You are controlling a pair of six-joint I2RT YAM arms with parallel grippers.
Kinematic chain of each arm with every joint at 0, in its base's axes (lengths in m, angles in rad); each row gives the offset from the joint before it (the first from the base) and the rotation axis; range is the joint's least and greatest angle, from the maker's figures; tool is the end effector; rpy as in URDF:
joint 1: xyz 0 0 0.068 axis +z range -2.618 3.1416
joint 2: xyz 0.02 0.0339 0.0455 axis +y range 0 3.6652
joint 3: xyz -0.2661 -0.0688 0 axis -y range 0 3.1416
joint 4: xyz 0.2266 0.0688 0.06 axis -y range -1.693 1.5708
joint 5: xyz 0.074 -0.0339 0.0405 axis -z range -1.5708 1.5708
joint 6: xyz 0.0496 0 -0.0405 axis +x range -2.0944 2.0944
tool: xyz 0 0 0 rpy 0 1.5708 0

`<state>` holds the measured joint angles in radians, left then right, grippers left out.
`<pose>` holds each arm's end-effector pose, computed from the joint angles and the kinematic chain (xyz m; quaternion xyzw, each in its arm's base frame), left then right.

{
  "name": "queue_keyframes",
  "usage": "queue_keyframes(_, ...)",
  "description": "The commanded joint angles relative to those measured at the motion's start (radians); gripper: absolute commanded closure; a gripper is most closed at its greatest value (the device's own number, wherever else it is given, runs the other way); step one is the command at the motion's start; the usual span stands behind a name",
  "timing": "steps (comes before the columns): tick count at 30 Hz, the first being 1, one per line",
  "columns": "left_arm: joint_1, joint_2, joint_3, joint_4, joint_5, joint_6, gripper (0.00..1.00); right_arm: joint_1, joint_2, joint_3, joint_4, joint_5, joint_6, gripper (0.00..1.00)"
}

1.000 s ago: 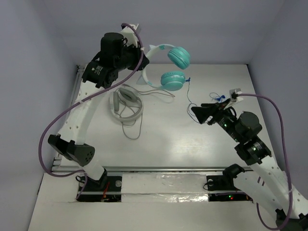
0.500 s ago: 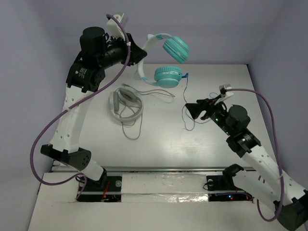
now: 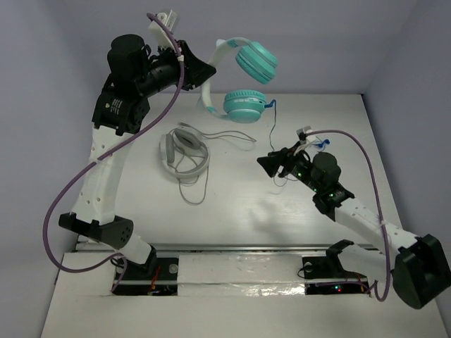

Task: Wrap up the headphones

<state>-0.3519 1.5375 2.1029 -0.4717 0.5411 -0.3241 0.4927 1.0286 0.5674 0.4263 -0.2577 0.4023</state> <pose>0.2600 -0.1227 0.5624 0.2066 0.6459 -0.4060 0.6126 0.2004 0.1219 0.2901 -0.1214 0.7086 0.3814 0.5811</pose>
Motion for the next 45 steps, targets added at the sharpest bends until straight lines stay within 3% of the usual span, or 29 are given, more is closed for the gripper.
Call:
queue_keyframes(1,0.019,-0.042,0.058,0.133,0.043,-0.075,1.0,0.006,0.056,-0.093,0.296,0.062,0.044,0.39)
queue_keyframes(8,0.056,-0.033,0.068,0.162,0.086,-0.128,1.0,0.006,0.194,-0.133,0.431,0.129,0.07,0.41)
queue_keyframes(18,0.097,-0.042,0.101,0.2,0.122,-0.187,1.0,0.006,0.248,-0.138,0.447,0.107,0.124,0.41)
queue_keyframes(20,0.108,-0.042,0.1,0.197,0.123,-0.188,1.0,0.006,0.26,-0.143,0.466,0.095,0.13,0.45)
queue_keyframes(22,0.108,-0.045,0.076,0.218,0.123,-0.197,1.0,0.006,0.26,-0.141,0.467,0.071,0.138,0.72)
queue_keyframes(24,0.108,-0.05,0.007,0.251,0.123,-0.219,1.0,0.006,0.246,-0.127,0.41,0.051,0.148,0.94)
queue_keyframes(26,0.117,-0.053,-0.071,0.278,0.103,-0.225,1.0,0.006,0.197,-0.127,0.332,0.022,0.179,1.0)
queue_keyframes(28,0.117,-0.072,-0.145,0.313,0.013,-0.221,1.0,0.006,0.136,-0.135,0.245,0.041,0.211,1.0)
queue_keyframes(32,0.126,-0.128,-0.444,0.443,-0.195,-0.259,1.0,0.015,-0.001,-0.069,-0.144,0.092,0.221,1.0)
queue_keyframes(37,0.126,-0.215,-0.665,0.556,-0.406,-0.277,1.0,0.043,-0.015,0.044,-0.438,0.156,0.191,1.0)
queue_keyframes(45,0.126,-0.358,-0.927,0.665,-0.651,-0.277,1.0,0.346,0.106,0.296,-0.832,0.438,0.138,1.0)
